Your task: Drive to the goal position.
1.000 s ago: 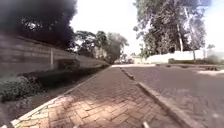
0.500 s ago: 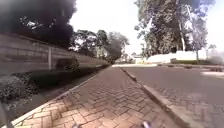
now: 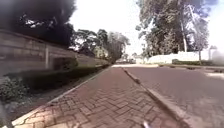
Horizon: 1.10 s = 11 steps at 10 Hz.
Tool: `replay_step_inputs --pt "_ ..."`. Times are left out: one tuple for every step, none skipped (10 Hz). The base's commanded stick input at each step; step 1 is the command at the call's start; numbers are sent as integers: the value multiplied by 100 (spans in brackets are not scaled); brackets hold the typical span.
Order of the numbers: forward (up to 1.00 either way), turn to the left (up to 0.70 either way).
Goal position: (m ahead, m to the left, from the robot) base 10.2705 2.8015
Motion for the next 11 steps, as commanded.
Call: replay_step_inputs --pt "70 0" --pt "70 0" --pt "70 0" --pt "70 0" --pt "70 0" --pt "70 0" --pt "70 0" --pt "70 0" --pt "70 0" --pt "70 0" --pt "70 0"
